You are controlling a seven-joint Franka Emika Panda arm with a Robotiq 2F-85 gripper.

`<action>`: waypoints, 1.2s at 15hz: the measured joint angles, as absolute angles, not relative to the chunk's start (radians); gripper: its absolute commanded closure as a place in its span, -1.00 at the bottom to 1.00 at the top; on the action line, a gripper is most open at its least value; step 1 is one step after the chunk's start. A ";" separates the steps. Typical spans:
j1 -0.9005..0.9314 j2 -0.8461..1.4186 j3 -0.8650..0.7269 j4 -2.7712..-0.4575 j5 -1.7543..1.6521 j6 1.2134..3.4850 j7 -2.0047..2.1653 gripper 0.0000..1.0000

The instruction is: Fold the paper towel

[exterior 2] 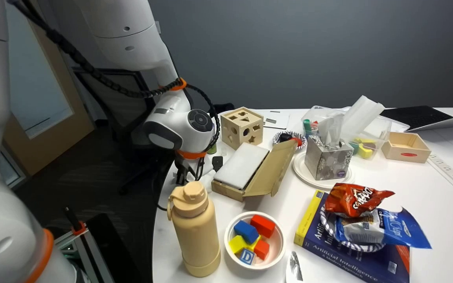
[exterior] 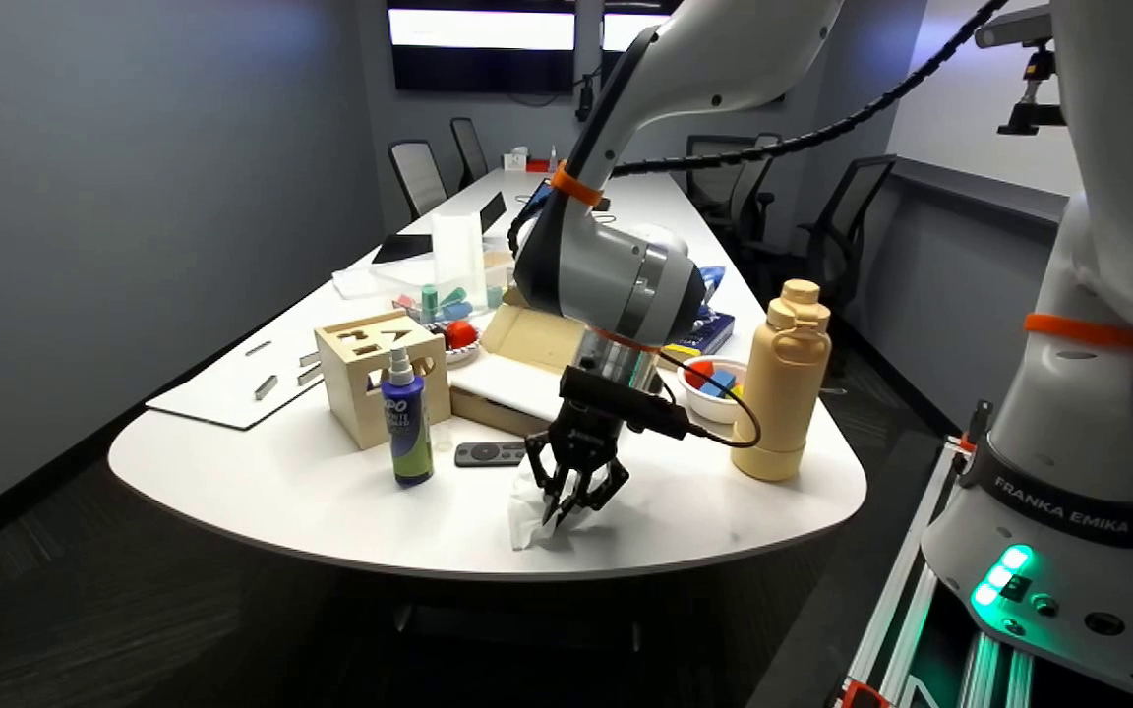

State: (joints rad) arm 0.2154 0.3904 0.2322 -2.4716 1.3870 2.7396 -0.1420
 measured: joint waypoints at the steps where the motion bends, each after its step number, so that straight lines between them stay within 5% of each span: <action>1: 0.210 0.383 0.232 -2.473 1.387 2.717 -0.126 0.97; 18: 0.157 0.261 0.142 -2.550 1.474 2.353 0.000 0.97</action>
State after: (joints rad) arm 0.1566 0.2609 0.1418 -2.5496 1.4739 2.3531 0.0004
